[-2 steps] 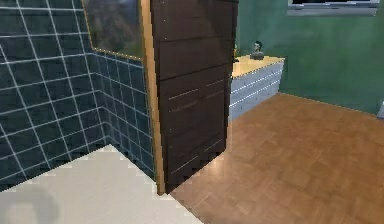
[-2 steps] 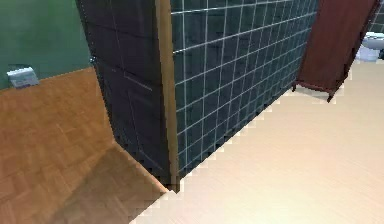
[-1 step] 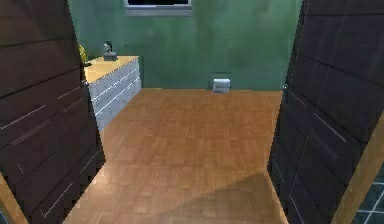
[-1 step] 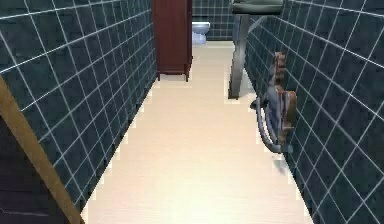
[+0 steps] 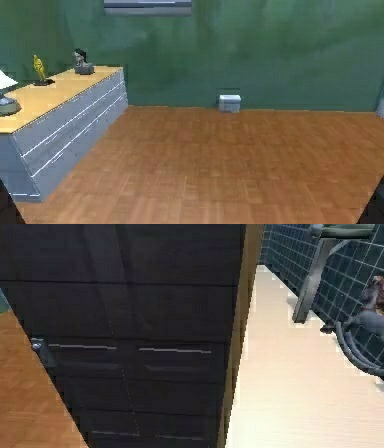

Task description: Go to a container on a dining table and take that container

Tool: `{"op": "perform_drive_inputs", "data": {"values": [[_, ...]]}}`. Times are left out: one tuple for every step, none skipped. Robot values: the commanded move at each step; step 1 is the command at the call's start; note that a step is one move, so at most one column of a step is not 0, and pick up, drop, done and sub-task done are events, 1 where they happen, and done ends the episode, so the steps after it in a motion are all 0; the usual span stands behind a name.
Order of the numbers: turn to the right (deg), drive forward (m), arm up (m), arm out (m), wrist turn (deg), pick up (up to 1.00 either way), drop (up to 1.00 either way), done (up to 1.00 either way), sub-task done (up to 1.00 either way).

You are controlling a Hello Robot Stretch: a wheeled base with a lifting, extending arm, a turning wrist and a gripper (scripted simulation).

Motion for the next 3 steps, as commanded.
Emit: {"op": "perform_drive_inputs", "data": {"values": [[0.0,0.95,0.00,0.00,0.0,0.00,0.00,0.00,0.00],[45.0,0.00,0.00,0.00,0.0,0.00,0.00,0.00,0.00],[18.0,0.00,0.00,0.00,0.0,0.00,0.00,0.00,0.00]]}}
